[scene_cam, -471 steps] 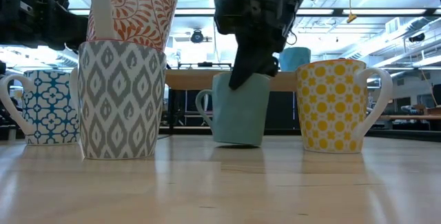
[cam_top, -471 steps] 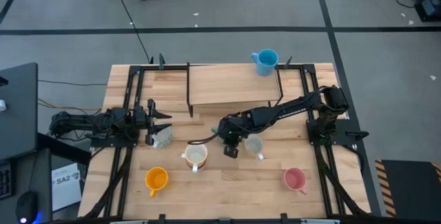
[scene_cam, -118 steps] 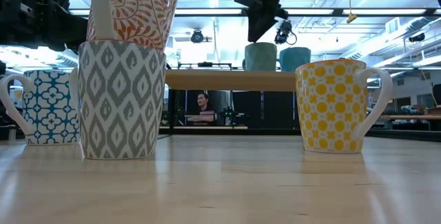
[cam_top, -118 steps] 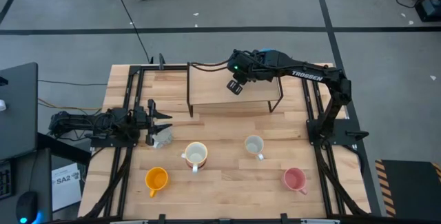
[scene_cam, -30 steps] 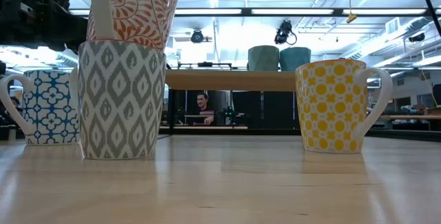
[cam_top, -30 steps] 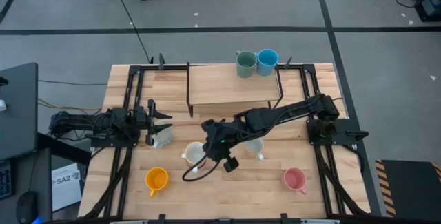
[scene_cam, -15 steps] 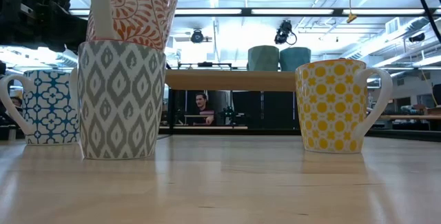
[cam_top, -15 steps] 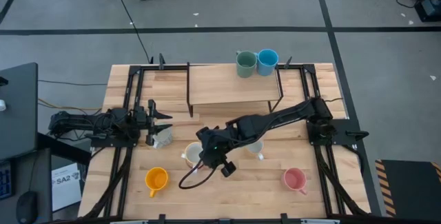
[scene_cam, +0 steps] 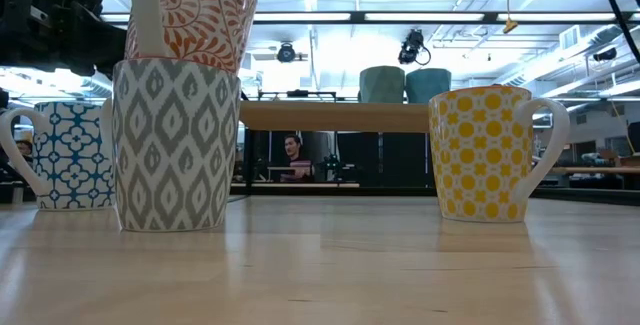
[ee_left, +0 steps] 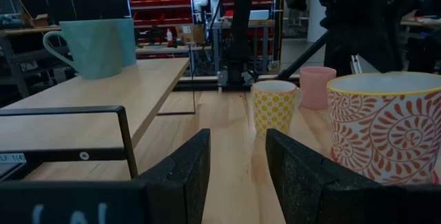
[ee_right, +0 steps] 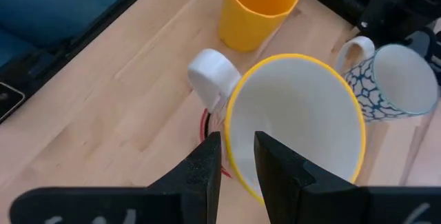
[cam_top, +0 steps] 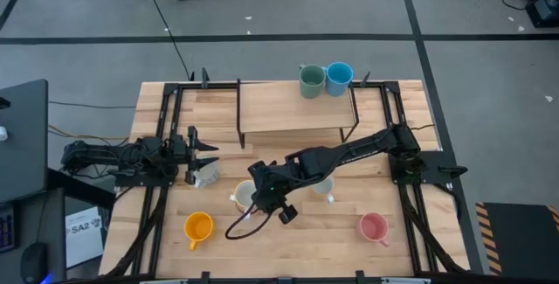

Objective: Place coffee mugs
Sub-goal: Put the white-orange mug on the shelf

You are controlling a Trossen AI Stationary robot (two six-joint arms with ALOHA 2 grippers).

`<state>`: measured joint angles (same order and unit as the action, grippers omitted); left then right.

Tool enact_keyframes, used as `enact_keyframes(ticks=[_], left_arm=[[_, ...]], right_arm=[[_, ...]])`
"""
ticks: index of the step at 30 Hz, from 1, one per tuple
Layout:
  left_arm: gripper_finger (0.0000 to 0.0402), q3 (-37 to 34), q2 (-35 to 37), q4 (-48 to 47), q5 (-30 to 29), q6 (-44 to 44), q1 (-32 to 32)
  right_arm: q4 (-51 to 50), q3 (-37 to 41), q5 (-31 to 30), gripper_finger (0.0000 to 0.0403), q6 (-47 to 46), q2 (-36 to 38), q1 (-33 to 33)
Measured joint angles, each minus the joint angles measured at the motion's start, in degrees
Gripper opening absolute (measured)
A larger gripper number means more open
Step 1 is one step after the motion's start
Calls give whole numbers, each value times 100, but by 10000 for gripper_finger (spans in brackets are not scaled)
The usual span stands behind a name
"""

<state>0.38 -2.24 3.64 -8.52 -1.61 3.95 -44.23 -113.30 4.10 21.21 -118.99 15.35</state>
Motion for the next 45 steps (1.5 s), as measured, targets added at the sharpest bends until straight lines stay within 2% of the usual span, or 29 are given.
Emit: enact_keyframes(ticks=[8, 22, 36, 45], left_arm=[[148, 0, 0, 0, -1, 0, -2], [148, 0, 0, 0, 0, 0, 0], [148, 0, 0, 0, 0, -2, -2], [148, 0, 0, -1, 0, -1, -1]], right_arm=[[312, 439, 0, 94, 1, 6, 0], [516, 462, 1, 93, -2, 6, -22], [498, 462, 13, 24, -15, 6, -34], [509, 462, 10, 34, -9, 6, -37]])
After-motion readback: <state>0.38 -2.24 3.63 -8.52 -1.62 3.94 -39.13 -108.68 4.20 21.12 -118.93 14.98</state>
